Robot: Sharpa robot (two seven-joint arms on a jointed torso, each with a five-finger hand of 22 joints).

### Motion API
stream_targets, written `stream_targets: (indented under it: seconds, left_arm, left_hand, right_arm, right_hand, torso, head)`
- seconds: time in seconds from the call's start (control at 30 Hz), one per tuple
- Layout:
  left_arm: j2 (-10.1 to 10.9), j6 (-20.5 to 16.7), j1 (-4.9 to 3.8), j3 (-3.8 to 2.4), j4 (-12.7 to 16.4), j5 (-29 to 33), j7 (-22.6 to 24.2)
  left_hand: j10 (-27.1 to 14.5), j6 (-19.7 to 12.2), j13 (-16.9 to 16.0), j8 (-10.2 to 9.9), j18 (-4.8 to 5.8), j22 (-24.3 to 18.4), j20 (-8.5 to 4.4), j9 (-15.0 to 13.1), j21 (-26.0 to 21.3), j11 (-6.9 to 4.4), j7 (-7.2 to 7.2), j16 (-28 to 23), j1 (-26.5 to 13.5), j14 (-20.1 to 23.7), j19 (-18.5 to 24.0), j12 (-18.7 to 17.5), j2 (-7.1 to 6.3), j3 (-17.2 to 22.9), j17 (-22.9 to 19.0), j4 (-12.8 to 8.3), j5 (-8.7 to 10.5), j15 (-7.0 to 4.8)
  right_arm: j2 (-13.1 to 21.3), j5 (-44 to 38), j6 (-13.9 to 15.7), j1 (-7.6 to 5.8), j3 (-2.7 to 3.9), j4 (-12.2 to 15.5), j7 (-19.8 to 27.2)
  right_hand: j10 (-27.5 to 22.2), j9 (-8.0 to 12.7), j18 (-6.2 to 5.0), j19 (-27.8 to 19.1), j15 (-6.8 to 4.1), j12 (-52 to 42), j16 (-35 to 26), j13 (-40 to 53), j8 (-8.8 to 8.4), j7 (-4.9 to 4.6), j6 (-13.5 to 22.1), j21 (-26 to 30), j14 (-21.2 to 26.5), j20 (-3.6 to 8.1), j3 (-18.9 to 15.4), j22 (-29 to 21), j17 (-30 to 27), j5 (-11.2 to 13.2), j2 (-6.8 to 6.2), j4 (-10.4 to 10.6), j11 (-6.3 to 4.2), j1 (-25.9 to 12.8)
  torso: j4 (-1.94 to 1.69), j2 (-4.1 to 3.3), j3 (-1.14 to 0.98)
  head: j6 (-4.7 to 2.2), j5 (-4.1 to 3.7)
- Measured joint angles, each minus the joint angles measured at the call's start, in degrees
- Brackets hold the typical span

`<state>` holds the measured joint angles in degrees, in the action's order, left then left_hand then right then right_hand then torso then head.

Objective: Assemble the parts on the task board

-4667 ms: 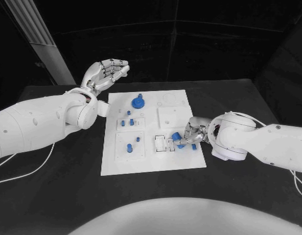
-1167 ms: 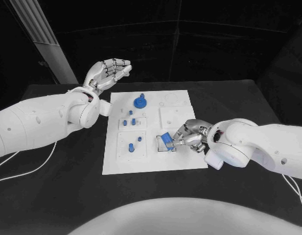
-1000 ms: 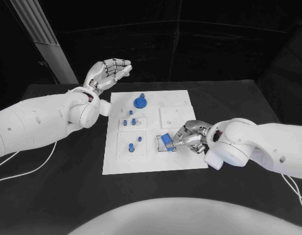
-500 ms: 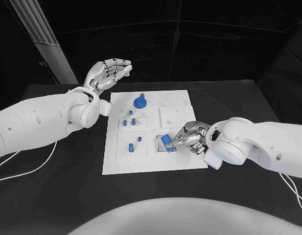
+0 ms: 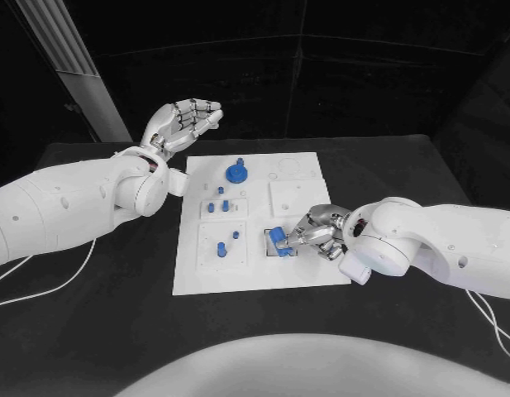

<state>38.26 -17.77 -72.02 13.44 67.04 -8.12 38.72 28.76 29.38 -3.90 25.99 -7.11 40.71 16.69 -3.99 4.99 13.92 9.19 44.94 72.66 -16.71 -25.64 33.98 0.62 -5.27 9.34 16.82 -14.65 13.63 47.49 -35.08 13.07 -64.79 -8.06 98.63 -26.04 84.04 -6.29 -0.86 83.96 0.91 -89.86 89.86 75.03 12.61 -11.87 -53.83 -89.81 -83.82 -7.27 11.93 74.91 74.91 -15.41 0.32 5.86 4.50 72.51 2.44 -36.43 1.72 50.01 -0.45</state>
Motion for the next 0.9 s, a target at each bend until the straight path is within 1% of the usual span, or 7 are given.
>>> stream_targets:
  seconds: [0.3,0.33,0.43,0.63,0.67,0.73,0.9]
  left_arm:
    - [0.11,0.0,0.0,0.0,0.03,0.0,0.0]
    - [0.11,0.0,0.0,0.0,0.03,0.0,0.0]
    - [0.11,0.0,0.0,0.0,0.05,0.0,0.0]
    - [0.13,0.0,0.0,0.0,0.06,0.0,0.0]
    - [0.13,0.0,0.0,0.0,0.06,0.0,0.0]
    - [0.13,0.0,0.0,0.0,0.06,0.0,0.0]
    - [0.12,0.01,0.0,0.0,0.06,0.0,0.0]
  left_hand:
    - [0.0,0.0,0.0,0.0,0.0,0.01,0.0,0.0,0.0,0.0,0.0,0.0,0.0,0.0,0.0,0.0,0.0,0.0,0.01,0.0,0.0,0.0]
    - [0.0,0.0,0.0,0.0,0.0,0.01,0.0,0.0,0.0,0.0,0.0,0.0,0.0,0.0,0.0,0.0,0.0,0.0,0.01,0.0,0.0,0.0]
    - [0.0,0.0,0.0,0.0,0.0,0.01,0.0,0.0,0.0,0.0,0.0,0.0,0.0,0.0,0.0,0.0,0.0,0.0,0.01,0.0,0.0,0.0]
    - [0.0,0.0,0.0,0.0,0.0,0.01,0.0,0.0,0.0,0.0,0.0,0.0,0.0,0.0,0.0,0.0,0.0,0.0,0.01,0.0,0.0,0.0]
    - [-0.01,0.0,0.0,0.0,0.0,0.0,0.0,0.0,0.0,0.01,0.0,0.0,0.0,0.0,0.0,0.0,0.0,0.0,-0.01,0.0,-0.03,0.0]
    - [-0.21,0.0,0.0,0.0,0.0,-0.06,0.0,0.0,0.0,0.21,0.0,0.0,0.0,0.0,0.0,0.0,0.0,0.0,-0.12,0.0,-0.22,0.0]
    - [-0.21,0.0,0.0,0.0,0.0,-0.05,0.0,0.0,0.0,0.21,0.0,0.0,0.0,0.0,0.0,0.0,0.0,0.0,-0.13,0.0,-0.22,0.0]
  right_arm:
    - [-0.44,0.09,-0.15,0.0,0.0,-0.48,-0.67]
    - [-0.46,0.09,-0.16,0.0,0.0,-0.53,-0.78]
    - [-0.53,0.09,-0.22,0.0,0.0,-0.55,-1.14]
    - [-0.58,0.09,-0.44,0.0,-0.01,-0.58,-1.76]
    - [-0.58,0.09,-0.48,0.0,-0.01,-0.58,-1.86]
    - [-0.61,0.05,-0.59,0.0,-0.01,-0.62,-2.11]
    - [-0.71,-0.29,-0.76,0.0,-0.01,-0.76,-2.59]
  right_hand:
    - [0.0,0.0,-0.01,0.21,-0.22,0.0,0.0,0.0,-0.43,0.52,-0.73,0.0,-0.22,0.21,-0.8,0.0,0.0,0.76,-0.26,0.8,0.0,-0.86]
    - [0.0,0.0,-0.01,0.21,-0.22,0.0,0.0,0.0,-0.65,1.09,-1.31,0.0,-0.22,0.21,-0.93,0.0,0.0,0.76,-0.44,0.93,0.0,-1.06]
    - [0.0,0.06,-0.01,0.21,-0.22,0.0,0.0,0.0,-0.91,1.77,-1.99,0.0,-0.22,0.21,-1.43,0.0,0.0,1.23,-0.32,1.1,0.0,-1.81]
    - [0.0,0.18,0.0,0.21,-0.22,0.0,0.0,0.0,-1.19,2.42,-2.8,0.0,-0.22,0.21,-2.12,0.0,0.0,1.7,-0.52,1.48,0.0,-2.2]
    - [0.0,0.27,-0.01,0.21,-0.22,0.0,0.0,0.0,-1.51,3.18,-3.6,0.0,-0.22,0.21,-2.15,0.0,0.0,1.91,-0.83,1.5,0.0,-2.51]
    - [0.0,0.39,-0.01,0.21,-0.22,0.0,0.0,0.0,-1.52,3.6,-4.02,0.0,-0.22,0.21,-2.75,0.0,0.0,2.19,-1.14,1.62,0.0,-2.81]
    - [0.0,0.32,0.0,0.21,-0.22,0.0,0.0,0.0,-2.18,4.04,-4.87,0.0,-0.22,0.21,-4.2,0.0,0.0,2.86,-1.76,2.29,0.0,-4.31]
  torso:
    - [-0.03,0.01,0.02]
    - [-0.02,0.0,0.02]
    - [-0.02,-0.01,0.01]
    - [-0.01,-0.07,0.0]
    - [0.01,-0.07,0.0]
    - [0.02,-0.07,0.0]
    - [0.02,-0.07,-0.01]
  head:
    - [0.0,0.13]
    - [0.0,0.13]
    - [0.0,0.13]
    - [0.0,0.15]
    - [0.0,0.15]
    - [0.0,0.09]
    - [0.0,-0.3]
